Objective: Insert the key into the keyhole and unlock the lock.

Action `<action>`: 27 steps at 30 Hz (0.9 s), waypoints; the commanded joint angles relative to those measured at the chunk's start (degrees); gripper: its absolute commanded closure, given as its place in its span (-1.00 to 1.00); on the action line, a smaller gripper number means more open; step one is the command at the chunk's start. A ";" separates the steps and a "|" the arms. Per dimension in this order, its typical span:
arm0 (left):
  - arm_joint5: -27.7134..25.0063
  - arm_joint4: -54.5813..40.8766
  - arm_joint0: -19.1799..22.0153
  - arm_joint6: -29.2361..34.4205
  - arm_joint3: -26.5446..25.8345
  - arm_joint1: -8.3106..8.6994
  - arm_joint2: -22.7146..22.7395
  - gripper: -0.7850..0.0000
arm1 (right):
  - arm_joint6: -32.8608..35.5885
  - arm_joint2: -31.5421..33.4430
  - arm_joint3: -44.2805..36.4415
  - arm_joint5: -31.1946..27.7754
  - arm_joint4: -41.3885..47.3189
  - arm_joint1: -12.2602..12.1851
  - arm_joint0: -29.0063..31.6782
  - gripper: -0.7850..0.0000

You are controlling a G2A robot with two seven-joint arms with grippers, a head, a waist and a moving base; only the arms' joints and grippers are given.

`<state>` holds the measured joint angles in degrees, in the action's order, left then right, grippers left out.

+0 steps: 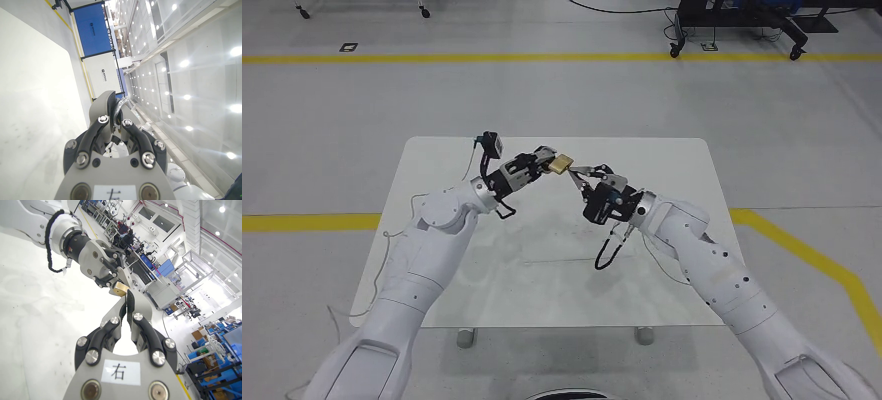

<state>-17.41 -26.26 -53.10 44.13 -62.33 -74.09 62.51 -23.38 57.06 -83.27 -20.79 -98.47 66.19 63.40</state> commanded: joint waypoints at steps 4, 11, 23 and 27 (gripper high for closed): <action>-1.85 0.11 -0.86 -0.35 -0.69 0.06 0.60 1.00 | -0.64 0.23 0.68 0.18 1.35 0.18 -0.04 1.00; -1.70 0.60 -1.22 -0.45 -0.73 0.18 1.26 1.00 | -2.21 0.86 0.39 -0.84 0.69 0.06 0.27 -1.00; -3.38 16.97 -1.59 -0.50 -2.51 1.27 0.53 1.00 | -3.90 13.59 -5.44 -7.26 -1.88 -3.36 6.83 -1.00; -2.75 24.93 -2.54 0.82 -3.70 1.64 -1.35 1.00 | -3.90 13.59 -5.44 -7.26 -1.88 -3.36 6.83 -1.00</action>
<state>-20.59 -3.01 -55.50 44.18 -65.90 -72.51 61.60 -27.27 70.77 -88.75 -28.10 -100.32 62.82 70.29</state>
